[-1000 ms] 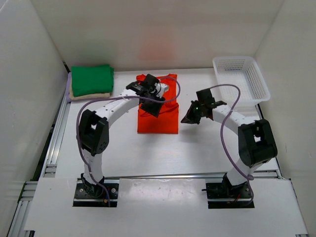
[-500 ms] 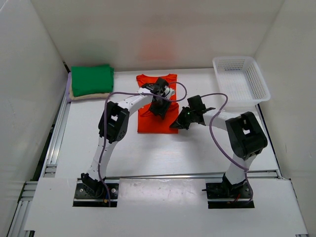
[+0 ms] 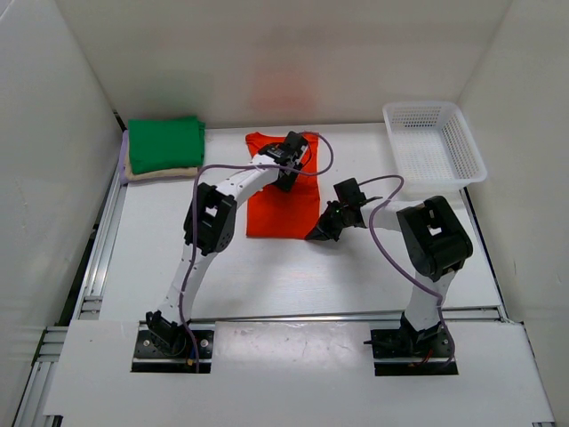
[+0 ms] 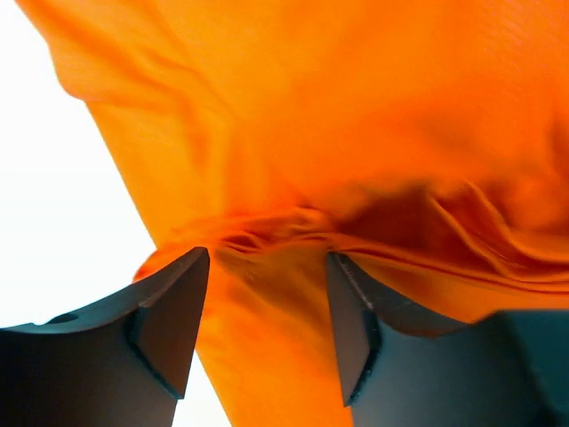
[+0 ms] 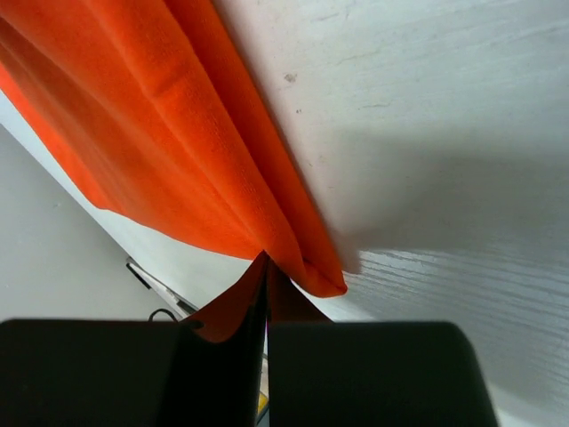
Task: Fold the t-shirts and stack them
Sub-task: Fold the folded rectangular tshirt in 1/3 of the way, then grab one side of the 2/3 rectangular tshirt with both arms
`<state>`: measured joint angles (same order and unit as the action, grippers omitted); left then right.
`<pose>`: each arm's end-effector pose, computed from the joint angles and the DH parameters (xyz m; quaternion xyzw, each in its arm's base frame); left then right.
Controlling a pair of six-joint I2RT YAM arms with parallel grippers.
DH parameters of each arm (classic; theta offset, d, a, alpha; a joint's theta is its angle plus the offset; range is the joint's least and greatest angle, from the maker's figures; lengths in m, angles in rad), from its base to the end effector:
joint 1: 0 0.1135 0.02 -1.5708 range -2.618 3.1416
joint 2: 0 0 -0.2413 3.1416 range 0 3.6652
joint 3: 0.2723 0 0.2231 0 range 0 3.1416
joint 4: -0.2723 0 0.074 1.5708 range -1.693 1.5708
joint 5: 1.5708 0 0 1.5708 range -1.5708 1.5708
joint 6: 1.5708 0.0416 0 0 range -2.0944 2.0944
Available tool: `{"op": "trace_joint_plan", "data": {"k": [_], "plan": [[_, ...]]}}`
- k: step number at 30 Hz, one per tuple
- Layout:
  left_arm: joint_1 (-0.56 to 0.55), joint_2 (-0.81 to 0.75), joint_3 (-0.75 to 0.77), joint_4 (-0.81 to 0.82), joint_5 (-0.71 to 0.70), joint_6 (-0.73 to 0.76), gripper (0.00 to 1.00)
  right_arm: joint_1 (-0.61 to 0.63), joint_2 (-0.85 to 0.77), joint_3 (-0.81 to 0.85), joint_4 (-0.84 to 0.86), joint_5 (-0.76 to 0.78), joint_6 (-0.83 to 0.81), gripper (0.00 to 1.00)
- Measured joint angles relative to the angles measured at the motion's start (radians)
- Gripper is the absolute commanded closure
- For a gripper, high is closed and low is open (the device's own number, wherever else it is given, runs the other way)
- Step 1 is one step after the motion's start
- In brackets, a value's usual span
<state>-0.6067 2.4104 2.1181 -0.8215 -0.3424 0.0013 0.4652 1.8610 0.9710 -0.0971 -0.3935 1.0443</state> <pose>0.3962 -0.2580 0.1686 0.2505 0.9273 0.0918 0.2625 0.2903 0.1636 0.1217 0.2143 0.9162 0.3297 0.0773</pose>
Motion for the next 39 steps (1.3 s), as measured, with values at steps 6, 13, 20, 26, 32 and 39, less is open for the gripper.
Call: {"op": "trace_joint_plan", "data": {"k": [6, 13, 20, 26, 32, 39], "plan": [[0.02, 0.074, 0.116, 0.028, -0.144, 0.001, 0.26, 0.0, 0.0, 0.007, -0.01, -0.002, -0.018, 1.0], [0.133, -0.052, -0.003, 0.067, -0.106, 0.002, 0.2, 0.003, -0.024, 0.102, -0.159, 0.06, -0.139, 0.76], [0.244, -0.508, -0.482, 0.044, 0.238, -0.001, 0.19, -0.012, -0.144, 0.193, -0.261, 0.116, -0.225, 0.42], [0.211, -0.578, -0.706, 0.011, 0.5, -0.001, 0.19, -0.059, -0.115, 0.178, -0.303, 0.102, -0.237, 0.4], [0.199, -0.447, -0.75, -0.029, 0.595, -0.004, 0.19, -0.058, -0.005, 0.163, -0.319, 0.072, -0.238, 0.4], [0.199, -0.447, -0.75, -0.032, 0.62, -0.006, 0.26, -0.051, 0.011, 0.16, -0.319, 0.037, -0.236, 0.42]]}}
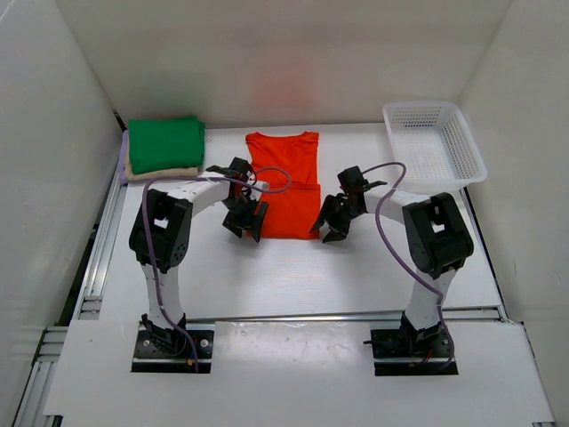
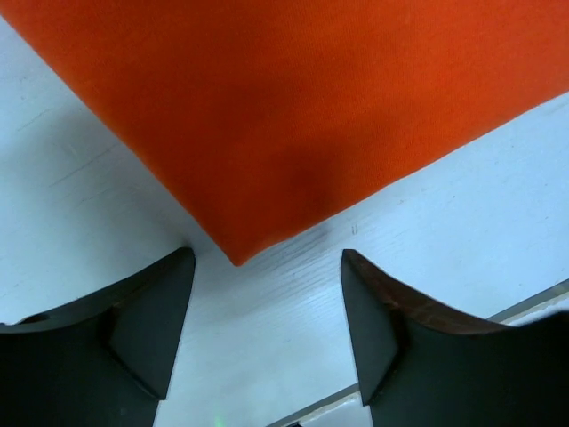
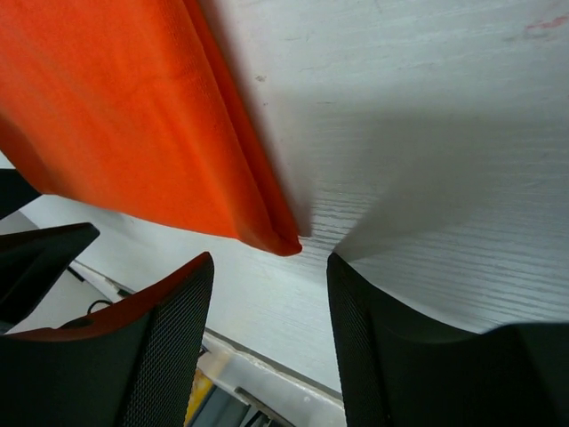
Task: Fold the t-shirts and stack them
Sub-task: Grab one side of the 2/3 rectangular tshirt with both arms, then fold the long partially folded tshirt into a neat square
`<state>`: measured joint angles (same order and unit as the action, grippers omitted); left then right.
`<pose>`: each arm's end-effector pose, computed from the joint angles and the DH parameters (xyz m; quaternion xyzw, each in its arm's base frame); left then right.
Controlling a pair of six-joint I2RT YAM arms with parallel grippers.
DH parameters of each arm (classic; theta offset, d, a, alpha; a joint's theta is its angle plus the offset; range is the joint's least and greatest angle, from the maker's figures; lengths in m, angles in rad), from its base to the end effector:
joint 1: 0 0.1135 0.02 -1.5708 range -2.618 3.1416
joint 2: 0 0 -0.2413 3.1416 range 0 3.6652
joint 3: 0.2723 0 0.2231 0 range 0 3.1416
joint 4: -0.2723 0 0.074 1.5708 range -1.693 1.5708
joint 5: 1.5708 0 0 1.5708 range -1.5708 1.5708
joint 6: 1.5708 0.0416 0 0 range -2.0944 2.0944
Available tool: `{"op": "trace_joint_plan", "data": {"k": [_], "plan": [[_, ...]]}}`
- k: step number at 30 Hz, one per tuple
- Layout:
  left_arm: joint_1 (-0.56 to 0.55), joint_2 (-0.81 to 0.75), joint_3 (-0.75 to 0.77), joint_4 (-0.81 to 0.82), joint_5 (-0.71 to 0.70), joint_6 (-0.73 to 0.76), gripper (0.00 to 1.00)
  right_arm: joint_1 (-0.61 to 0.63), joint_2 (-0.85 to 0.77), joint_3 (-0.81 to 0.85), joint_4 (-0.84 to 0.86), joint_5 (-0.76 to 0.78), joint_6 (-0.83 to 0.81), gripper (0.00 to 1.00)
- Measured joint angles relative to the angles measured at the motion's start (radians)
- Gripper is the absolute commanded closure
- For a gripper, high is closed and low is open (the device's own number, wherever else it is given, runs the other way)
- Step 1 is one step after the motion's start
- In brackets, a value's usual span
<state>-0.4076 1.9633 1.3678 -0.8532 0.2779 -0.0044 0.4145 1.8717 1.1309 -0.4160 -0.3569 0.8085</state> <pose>0.3055 -0.1444 0.1524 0.2062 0.9668 -0.1477 0.0309 0.3017 0.1486 0.1398 0.1527 0.9516 0.2583 0.0659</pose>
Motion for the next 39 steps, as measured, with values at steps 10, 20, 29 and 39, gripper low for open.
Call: {"op": "trace_joint_plan", "data": {"k": [10, 20, 29, 39], "plan": [[0.008, 0.054, 0.052, -0.01, 0.021, -0.005, 0.68, 0.0, 0.059, 0.027, 0.007, -0.045, 0.019, 0.81], [0.012, 0.056, 0.05, 0.002, 0.017, -0.003, 0.9, 0.001, 0.076, 0.049, 0.014, -0.031, 0.019, 1.0], [-0.035, -0.227, -0.055, -0.133, -0.029, -0.004, 0.9, 0.058, -0.277, -0.108, -0.029, 0.018, -0.026, 1.0], [-0.179, -0.601, -0.161, -0.402, -0.166, -0.008, 0.9, 0.367, -0.753, -0.216, -0.223, 0.14, 0.095, 1.0]]}}
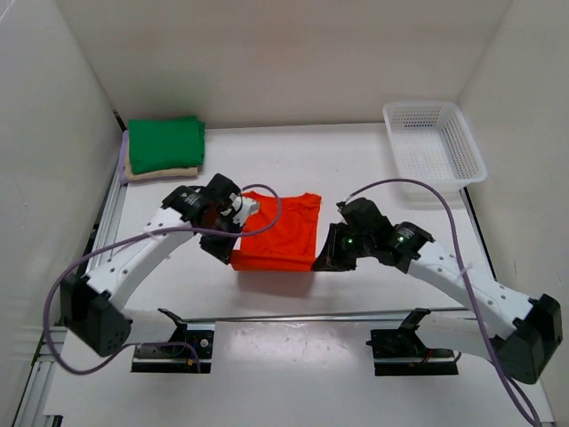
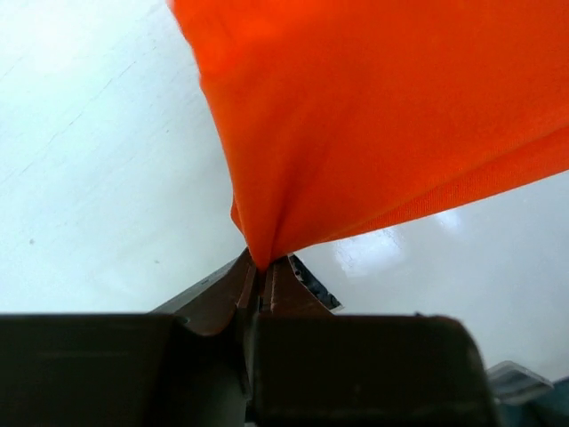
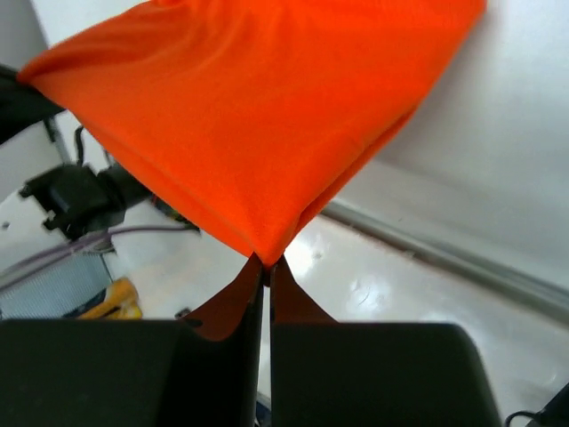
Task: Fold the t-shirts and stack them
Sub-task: Fold the long partially folded tshirt into a neat square
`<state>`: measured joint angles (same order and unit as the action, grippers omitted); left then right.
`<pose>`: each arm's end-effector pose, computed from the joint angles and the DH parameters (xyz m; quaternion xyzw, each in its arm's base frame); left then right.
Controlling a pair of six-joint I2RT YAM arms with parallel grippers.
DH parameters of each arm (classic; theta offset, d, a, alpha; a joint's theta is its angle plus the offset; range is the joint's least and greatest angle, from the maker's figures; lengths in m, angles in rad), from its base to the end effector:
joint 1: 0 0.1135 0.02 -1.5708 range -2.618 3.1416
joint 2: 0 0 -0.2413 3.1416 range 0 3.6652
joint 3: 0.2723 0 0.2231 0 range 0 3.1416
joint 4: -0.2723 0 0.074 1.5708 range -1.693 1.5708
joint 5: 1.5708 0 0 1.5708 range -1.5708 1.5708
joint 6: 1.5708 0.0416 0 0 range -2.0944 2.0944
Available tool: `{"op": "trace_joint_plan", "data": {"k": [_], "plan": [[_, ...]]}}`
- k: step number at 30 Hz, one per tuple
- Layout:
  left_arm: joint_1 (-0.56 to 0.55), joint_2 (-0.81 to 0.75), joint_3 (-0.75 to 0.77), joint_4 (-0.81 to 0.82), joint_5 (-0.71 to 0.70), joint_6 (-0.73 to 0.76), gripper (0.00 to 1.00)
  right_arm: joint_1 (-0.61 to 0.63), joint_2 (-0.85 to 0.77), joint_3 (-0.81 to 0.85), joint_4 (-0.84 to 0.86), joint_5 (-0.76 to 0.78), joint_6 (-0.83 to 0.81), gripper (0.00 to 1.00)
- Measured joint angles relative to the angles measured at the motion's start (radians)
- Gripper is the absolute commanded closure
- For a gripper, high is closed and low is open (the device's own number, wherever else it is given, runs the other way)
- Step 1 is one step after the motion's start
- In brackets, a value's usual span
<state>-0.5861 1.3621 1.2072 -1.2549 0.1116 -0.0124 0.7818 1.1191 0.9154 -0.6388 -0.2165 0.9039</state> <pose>0.1724 -0.1200 0.2618 0.2859 0.9533 -0.0768 0.0603 0.1452 0.1568 0.2603 0.0183 0.9296 0.3315 0.1602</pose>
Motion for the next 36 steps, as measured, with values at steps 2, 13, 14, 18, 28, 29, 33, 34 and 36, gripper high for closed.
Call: {"op": "trace_joint_plan", "data": {"k": [2, 13, 14, 18, 28, 29, 33, 34, 36], "plan": [[-0.002, -0.072, 0.002, -0.013, -0.003, -0.003, 0.9, 0.037, -0.051, -0.003, -0.015, 0.016, 0.044, 1.0], [0.062, 0.019, 0.141, -0.045, 0.012, -0.003, 0.9, 0.0, 0.048, 0.093, -0.055, 0.1, 0.086, 1.0], [0.072, 0.048, 0.154, -0.04, 0.011, -0.004, 0.9, -0.016, 0.075, 0.105, -0.057, 0.103, 0.079, 1.0], [0.097, 0.155, 0.224, -0.005, 0.008, -0.003, 0.9, -0.084, 0.163, 0.158, -0.066, 0.113, 0.055, 1.0], [0.173, 0.393, 0.392, 0.081, 0.01, -0.004, 0.9, -0.217, 0.412, 0.317, -0.051, 0.103, -0.011, 1.0], [0.177, 0.419, 0.404, 0.082, 0.009, -0.004, 0.9, -0.225, 0.44, 0.328, -0.046, 0.101, -0.016, 1.0], [0.196, 0.548, 0.472, 0.092, 0.012, -0.004, 0.9, -0.268, 0.573, 0.398, -0.039, 0.091, -0.026, 1.0], [0.203, 0.579, 0.489, 0.097, 0.014, -0.004, 0.9, -0.278, 0.604, 0.416, -0.037, 0.089, -0.027, 1.0], [0.215, 0.633, 0.526, 0.106, 0.02, -0.004, 0.9, -0.296, 0.673, 0.464, -0.039, 0.082, -0.029, 1.0]]}}
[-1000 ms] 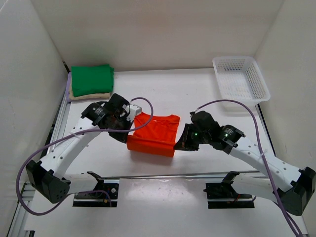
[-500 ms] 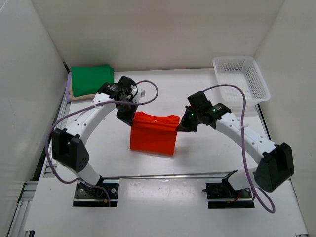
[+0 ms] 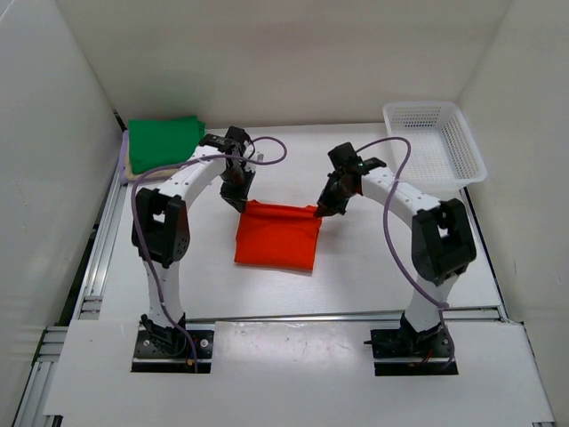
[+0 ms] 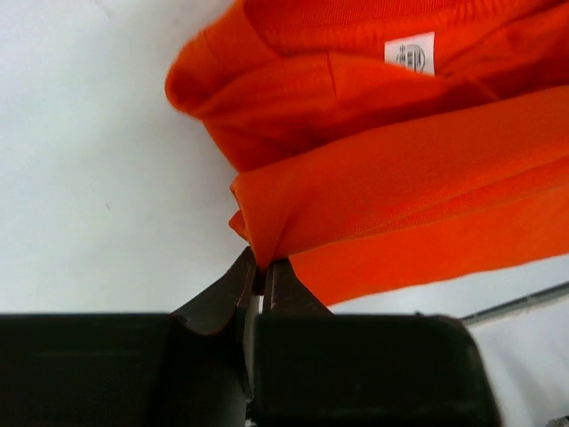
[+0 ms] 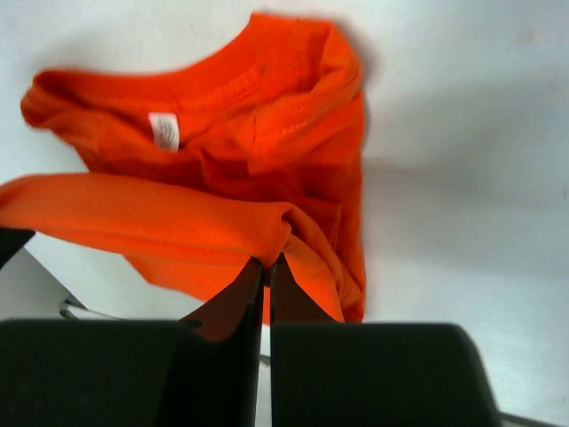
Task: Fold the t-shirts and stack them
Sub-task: Fold the long partially folded tshirt into a neat square
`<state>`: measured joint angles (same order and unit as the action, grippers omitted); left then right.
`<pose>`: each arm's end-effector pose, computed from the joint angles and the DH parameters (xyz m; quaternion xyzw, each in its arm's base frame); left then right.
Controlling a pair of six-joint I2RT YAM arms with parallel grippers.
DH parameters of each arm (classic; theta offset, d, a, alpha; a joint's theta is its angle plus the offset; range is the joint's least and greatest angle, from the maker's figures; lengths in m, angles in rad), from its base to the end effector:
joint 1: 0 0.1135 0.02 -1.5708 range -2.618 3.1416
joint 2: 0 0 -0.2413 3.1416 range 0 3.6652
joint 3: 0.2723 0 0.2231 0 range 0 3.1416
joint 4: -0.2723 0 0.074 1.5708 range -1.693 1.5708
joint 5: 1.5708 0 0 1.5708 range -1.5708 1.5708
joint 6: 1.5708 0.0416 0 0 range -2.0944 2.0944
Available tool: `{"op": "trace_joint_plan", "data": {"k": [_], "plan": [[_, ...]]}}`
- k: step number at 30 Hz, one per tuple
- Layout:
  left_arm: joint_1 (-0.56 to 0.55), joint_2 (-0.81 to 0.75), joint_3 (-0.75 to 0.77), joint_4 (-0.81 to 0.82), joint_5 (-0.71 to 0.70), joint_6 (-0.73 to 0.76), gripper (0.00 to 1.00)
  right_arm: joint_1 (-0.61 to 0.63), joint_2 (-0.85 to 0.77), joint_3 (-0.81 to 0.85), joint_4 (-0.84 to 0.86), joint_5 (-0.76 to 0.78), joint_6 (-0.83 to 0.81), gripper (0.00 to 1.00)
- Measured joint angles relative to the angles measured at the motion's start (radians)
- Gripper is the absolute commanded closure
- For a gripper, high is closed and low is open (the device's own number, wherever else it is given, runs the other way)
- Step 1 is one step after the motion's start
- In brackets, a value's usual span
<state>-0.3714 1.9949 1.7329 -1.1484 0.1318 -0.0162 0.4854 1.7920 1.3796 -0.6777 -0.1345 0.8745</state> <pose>0.3342 -0.1360 0.2220 0.1809 0.9780 -0.0798 0.0658 0.3044 0.1669 0.2156 0.1717 0.9539 0.2001 0.1437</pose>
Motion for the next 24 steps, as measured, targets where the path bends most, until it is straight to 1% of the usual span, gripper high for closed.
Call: {"op": "trace_joint_plan", "data": {"k": [6, 7, 8, 9, 10, 11, 13, 16, 18, 19, 20, 22, 23, 24], "plan": [[0.02, 0.113, 0.123, 0.009, 0.005, 0.0, 0.89, -0.035, 0.142, 0.117, -0.003, -0.004, 0.0, 1.0], [0.023, 0.122, 0.131, 0.013, 0.005, 0.001, 0.86, -0.039, 0.162, 0.134, -0.002, -0.004, 0.0, 0.95], [0.026, 0.127, 0.136, 0.02, 0.005, 0.0, 0.83, -0.043, 0.18, 0.15, -0.003, -0.005, 0.001, 0.88], [0.027, 0.128, 0.136, 0.027, 0.005, 0.001, 0.73, -0.048, 0.198, 0.164, -0.002, -0.008, 0.003, 0.8], [0.03, 0.129, 0.136, 0.033, 0.003, 0.002, 0.65, -0.053, 0.215, 0.178, -0.001, -0.011, 0.002, 0.63], [0.034, 0.13, 0.14, 0.034, -0.009, 0.005, 0.58, -0.059, 0.23, 0.188, -0.002, -0.006, 0.004, 0.59], [0.049, 0.138, 0.161, 0.036, -0.042, 0.011, 0.47, -0.079, 0.251, 0.207, -0.004, 0.002, -0.014, 0.56], [0.087, 0.158, 0.2, 0.059, -0.103, 0.012, 0.42, -0.111, 0.266, 0.25, -0.009, 0.038, -0.047, 0.56], [0.116, 0.159, 0.207, 0.09, -0.146, 0.013, 0.42, -0.124, 0.264, 0.285, -0.005, 0.069, -0.075, 0.56], [0.127, 0.156, 0.206, 0.104, -0.164, 0.013, 0.42, -0.124, 0.256, 0.291, 0.005, 0.086, -0.089, 0.6], [0.137, 0.149, 0.204, 0.12, -0.177, 0.013, 0.42, -0.118, 0.241, 0.29, 0.016, 0.106, -0.104, 0.68], [0.153, 0.102, 0.137, 0.192, -0.185, 0.012, 0.46, -0.09, 0.191, 0.249, 0.043, 0.135, -0.129, 0.82], [0.153, 0.073, 0.103, 0.204, -0.176, 0.012, 0.49, -0.069, 0.161, 0.224, 0.049, 0.142, -0.134, 0.92], [0.146, 0.039, 0.066, 0.215, -0.157, 0.012, 0.51, -0.048, 0.137, 0.204, 0.051, 0.146, -0.139, 0.96]]}}
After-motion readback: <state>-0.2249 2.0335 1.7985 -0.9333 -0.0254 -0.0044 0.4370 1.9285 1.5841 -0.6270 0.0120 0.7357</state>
